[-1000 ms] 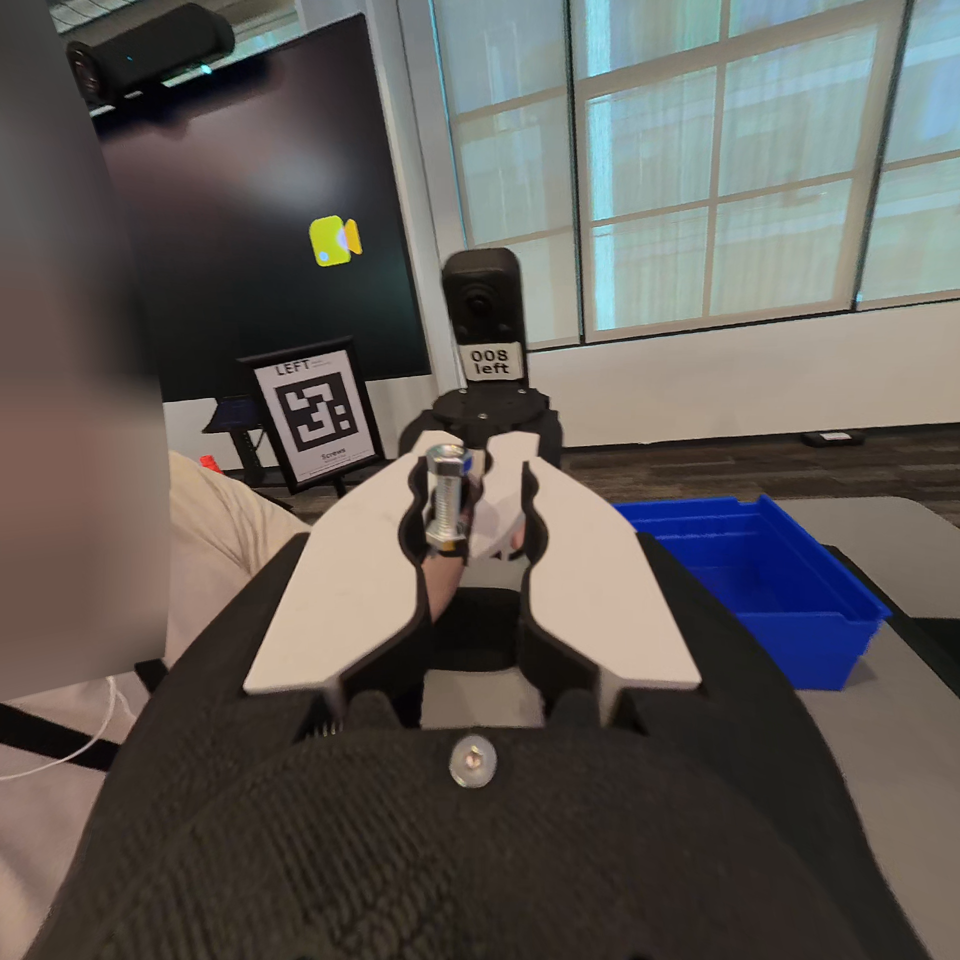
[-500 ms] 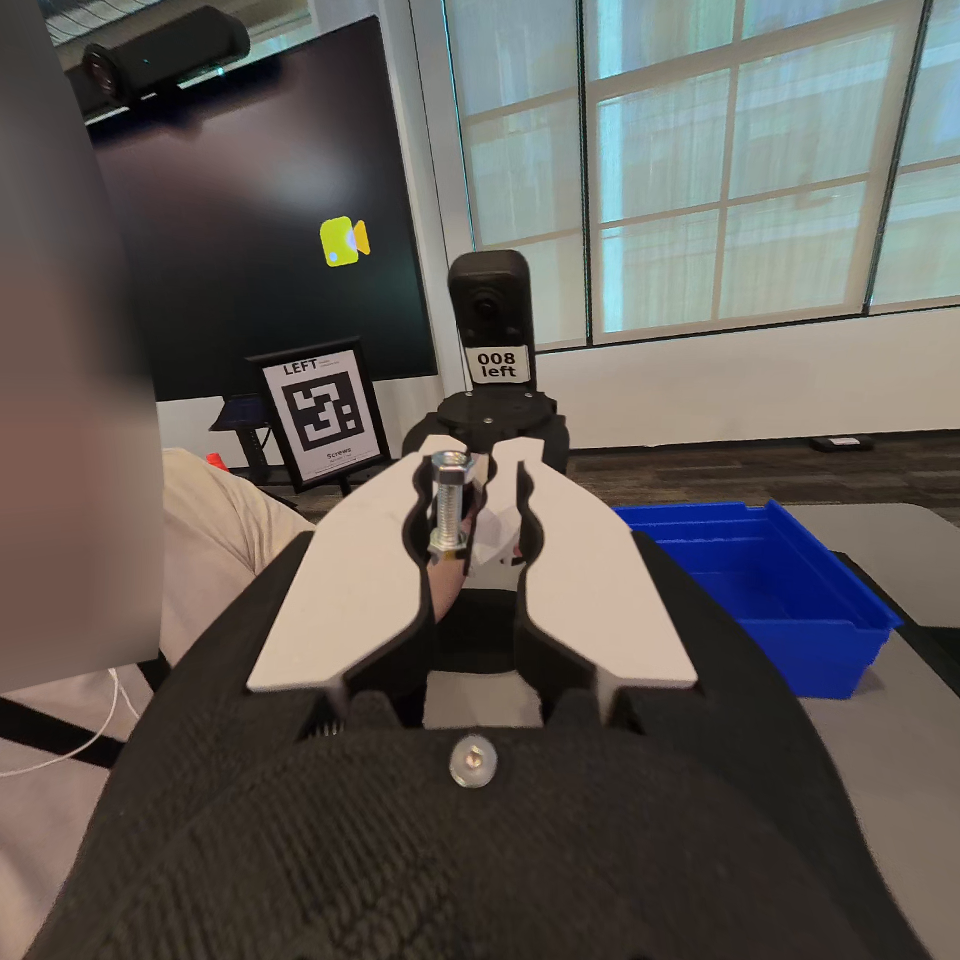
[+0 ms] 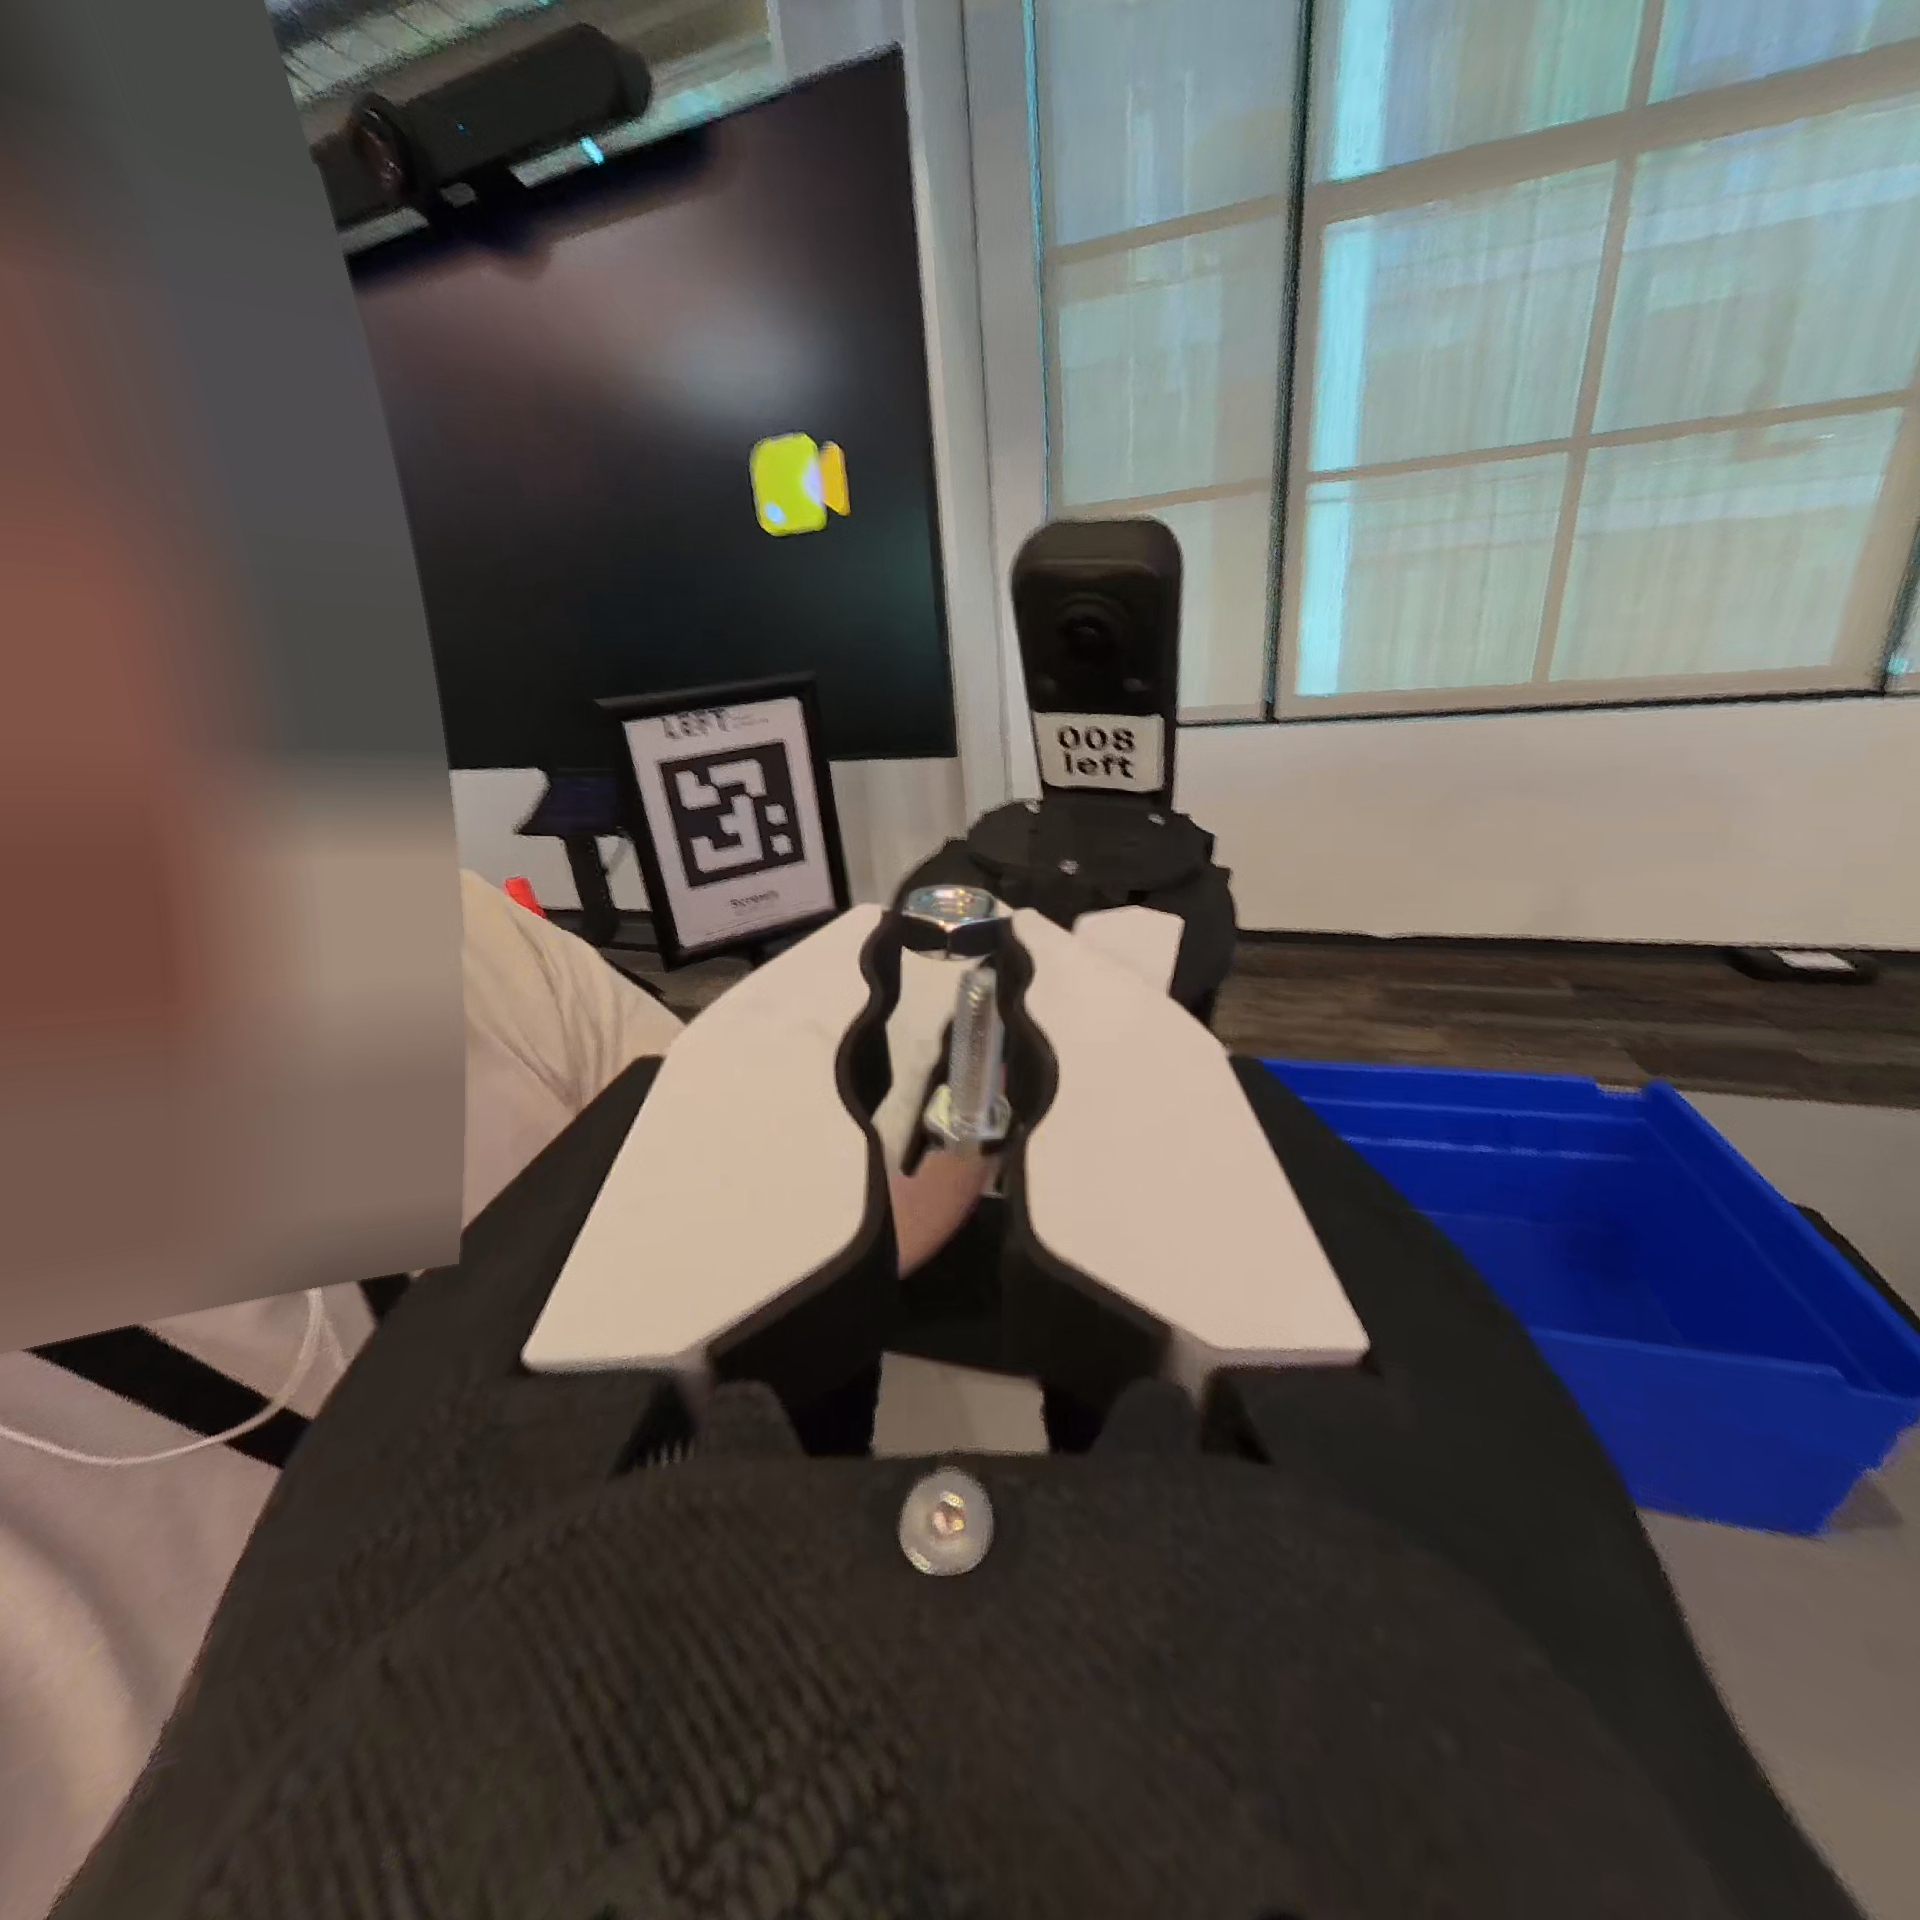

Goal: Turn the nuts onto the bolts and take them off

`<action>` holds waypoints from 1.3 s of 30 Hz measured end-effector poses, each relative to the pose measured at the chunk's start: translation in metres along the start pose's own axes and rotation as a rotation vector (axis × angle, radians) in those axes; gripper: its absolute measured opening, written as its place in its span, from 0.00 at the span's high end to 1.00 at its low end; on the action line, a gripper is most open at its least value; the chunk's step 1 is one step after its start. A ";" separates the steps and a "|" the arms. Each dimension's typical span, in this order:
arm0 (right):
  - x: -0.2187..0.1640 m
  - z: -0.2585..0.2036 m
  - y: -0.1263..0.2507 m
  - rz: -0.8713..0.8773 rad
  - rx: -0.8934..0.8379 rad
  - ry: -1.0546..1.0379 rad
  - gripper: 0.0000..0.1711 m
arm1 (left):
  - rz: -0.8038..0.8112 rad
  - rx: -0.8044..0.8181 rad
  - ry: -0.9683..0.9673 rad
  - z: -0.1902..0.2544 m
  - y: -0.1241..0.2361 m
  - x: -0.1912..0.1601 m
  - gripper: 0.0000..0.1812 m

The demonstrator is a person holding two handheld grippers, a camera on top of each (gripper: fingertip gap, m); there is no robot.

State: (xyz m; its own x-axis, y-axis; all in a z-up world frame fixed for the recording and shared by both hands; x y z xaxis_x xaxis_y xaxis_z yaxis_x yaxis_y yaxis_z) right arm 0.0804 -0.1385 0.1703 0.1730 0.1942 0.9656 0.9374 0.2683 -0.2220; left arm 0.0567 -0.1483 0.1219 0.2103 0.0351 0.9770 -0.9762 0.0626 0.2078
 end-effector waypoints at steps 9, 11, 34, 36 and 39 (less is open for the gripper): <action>0.009 0.016 0.059 -0.163 -0.278 0.175 0.89 | 0.029 0.027 0.011 -0.005 0.009 0.004 0.90; -0.020 0.029 0.123 -0.453 -0.491 0.217 0.89 | 0.032 0.044 0.009 -0.006 0.014 0.005 0.90; -0.096 0.051 0.258 -0.693 -0.732 -0.065 0.70 | 0.016 0.065 0.040 -0.017 0.015 -0.002 0.90; -0.059 0.054 0.214 -0.593 -0.685 0.148 0.70 | -0.002 0.078 0.041 -0.020 0.010 -0.006 0.90; -0.010 0.044 0.126 -0.317 -0.485 0.283 0.71 | -0.006 0.083 0.056 -0.025 0.004 -0.009 0.90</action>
State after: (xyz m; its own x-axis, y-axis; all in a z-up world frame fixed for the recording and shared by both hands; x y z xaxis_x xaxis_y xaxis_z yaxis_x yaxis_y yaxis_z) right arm 0.1832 -0.0650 0.1272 -0.1242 -0.0982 0.9874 0.9748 -0.1979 0.1029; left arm 0.0523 -0.1233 0.1127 0.2166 0.0906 0.9721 -0.9755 -0.0203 0.2192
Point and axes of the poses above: each gripper's, where its closed fingertips meet, y back along the fingers, x out of its top, z = x × y across the jaws, the point moved 2 cm from there along y, back along the fingers, and after that the axes turned 3 degrees about -y, right-handed, at the moved point
